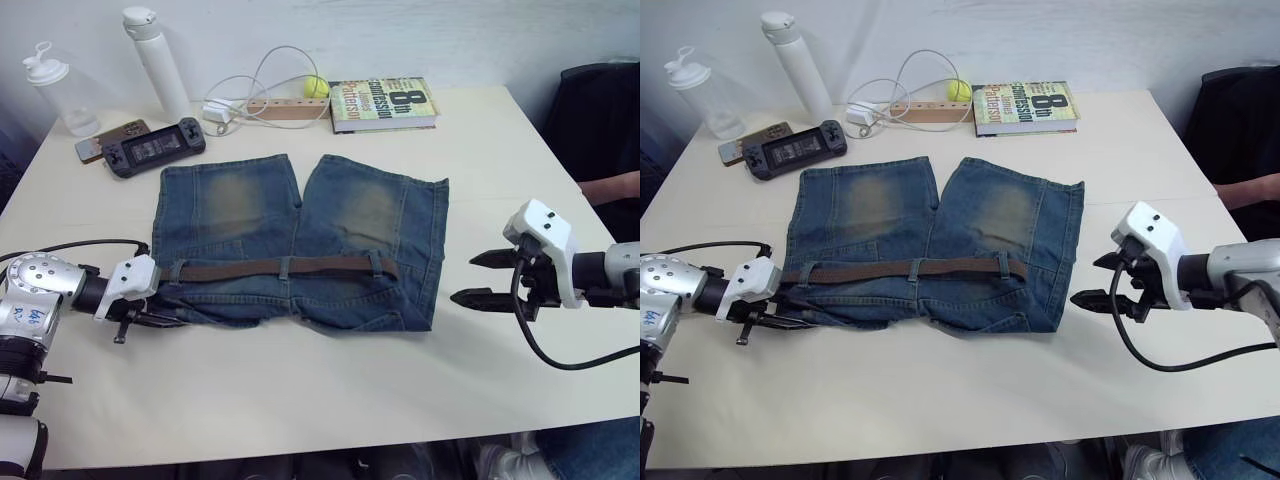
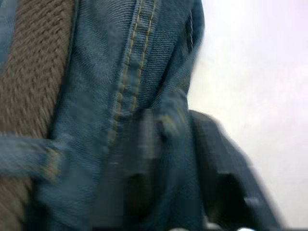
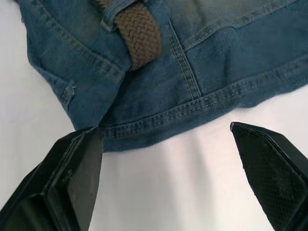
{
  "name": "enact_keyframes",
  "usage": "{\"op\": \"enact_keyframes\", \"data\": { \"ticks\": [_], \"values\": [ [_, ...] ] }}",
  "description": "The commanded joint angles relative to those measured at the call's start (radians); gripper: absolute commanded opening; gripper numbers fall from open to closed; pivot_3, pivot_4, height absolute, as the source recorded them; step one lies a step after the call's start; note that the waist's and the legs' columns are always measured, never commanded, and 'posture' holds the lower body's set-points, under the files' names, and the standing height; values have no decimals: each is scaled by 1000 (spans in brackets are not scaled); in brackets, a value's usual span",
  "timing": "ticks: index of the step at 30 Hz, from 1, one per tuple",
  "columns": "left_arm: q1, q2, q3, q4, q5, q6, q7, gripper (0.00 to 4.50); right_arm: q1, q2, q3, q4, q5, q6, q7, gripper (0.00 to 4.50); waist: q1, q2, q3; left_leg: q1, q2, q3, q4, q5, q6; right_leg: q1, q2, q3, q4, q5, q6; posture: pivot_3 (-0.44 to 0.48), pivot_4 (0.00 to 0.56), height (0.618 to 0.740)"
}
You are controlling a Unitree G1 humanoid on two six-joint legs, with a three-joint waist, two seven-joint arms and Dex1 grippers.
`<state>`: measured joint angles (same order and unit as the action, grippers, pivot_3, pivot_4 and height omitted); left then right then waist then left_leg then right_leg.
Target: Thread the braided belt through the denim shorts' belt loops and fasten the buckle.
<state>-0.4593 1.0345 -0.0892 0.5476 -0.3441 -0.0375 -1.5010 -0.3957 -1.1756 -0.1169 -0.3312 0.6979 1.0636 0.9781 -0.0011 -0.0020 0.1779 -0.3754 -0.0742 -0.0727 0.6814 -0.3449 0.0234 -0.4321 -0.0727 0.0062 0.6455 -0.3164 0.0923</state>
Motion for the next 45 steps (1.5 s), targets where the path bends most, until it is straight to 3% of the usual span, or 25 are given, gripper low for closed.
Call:
{"op": "enact_keyframes", "data": {
  "ticks": [1, 3, 4, 6, 9, 12, 14, 17, 22, 32, 39, 45],
  "values": [
    [27, 75, 161, -120, -143, 223, -9, 3410, -31, 18, -26, 15, 34, 7, 21, 4500, 0, -1, 1, 0, 0, 0, 0, 0, 0, 0, 0, 0, 0, 0, 0, 0, 150, 734],
    [59, 110, 232, -183, -213, 388, 15, 4318, -56, 43, -25, 43, 35, -1, 17, 4500, -2, -2, 1, 0, 0, 0, 1, 0, 0, 0, 0, 0, 0, 0, 0, 0, 150, 734],
    [82, 128, 264, -216, -248, 478, 24, 4447, -74, 60, -21, 62, 31, -7, 10, 4500, -4, -2, 1, 0, 0, 0, 1, 0, 0, 0, 0, 0, 0, 0, 0, 0, 150, 734],
    [97, 121, 332, -247, -304, 613, 93, 4447, -114, 94, 15, 105, -26, -55, -15, 4500, -4, 0, 1, 1, 0, 0, 0, 0, 0, 0, 0, 1, 0, 0, 0, 0, 150, 734],
    [58, 39, 423, -272, -336, 732, 308, 4447, -186, 185, 61, 174, -117, -130, -103, 4500, -2, 0, 0, 1, 0, 0, 0, 0, 0, 0, 0, 1, 1, 0, 0, 0, 150, 734],
    [6, 10, 374, -326, -317, 973, 494, 4447, -259, 311, 58, 262, -144, -131, -195, 4500, 0, -2, 1, 1, -1, 0, 1, 0, -1, 0, 0, 1, 3, 0, 0, 0, 150, 734],
    [-47, 32, 284, -299, -342, 1167, 456, 4447, -317, 359, 34, 321, -73, 11, -191, 4500, 0, -3, 2, 0, -1, 0, 1, 0, -1, -2, 0, 1, 8, 0, 0, 0, 150, 734],
    [-169, -17, 265, -178, -360, 1333, 485, 4447, -365, 429, -10, 371, -21, 134, -229, 4500, -1, -3, 2, -2, -4, 0, 1, 0, -1, -8, -2, 0, 13, 0, 0, 0, 150, 734],
    [-252, -24, 166, -65, -266, 1368, 512, 4447, -389, 524, -103, 398, 56, 308, -292, 4500, -8, -3, 1, -4, -5, 1, 1, 1, -1, -11, -3, -2, 14, 0, 0, 0, 150, 734],
    [-444, -27, 191, 185, -179, 1236, 494, 4447, -370, 614, -150, 382, 80, 350, -345, 4500, -27, -4, 1, -4, -7, 1, 3, 2, -3, -14, -4, -2, 17, 0, 0, 0, 150, 734],
    [-366, -20, 65, 201, -56, 1144, 435, 4447, -369, 626, -150, 349, 94, 346, -348, 4500, -32, -4, 1, -4, -9, 1, 2, 2, -2, -15, -5, -1, 17, 0, 0, 0, 150, 734],
    [-334, -44, 53, 211, -37, 1143, 397, 4447, -367, 631, -146, 348, 102, 335, -345, 4500, -27, -5, -1, -4, -9, 0, 3, 2, -2, -14, -6, -1, 18, 0, 0, 0, 150, 734]
  ]
}}
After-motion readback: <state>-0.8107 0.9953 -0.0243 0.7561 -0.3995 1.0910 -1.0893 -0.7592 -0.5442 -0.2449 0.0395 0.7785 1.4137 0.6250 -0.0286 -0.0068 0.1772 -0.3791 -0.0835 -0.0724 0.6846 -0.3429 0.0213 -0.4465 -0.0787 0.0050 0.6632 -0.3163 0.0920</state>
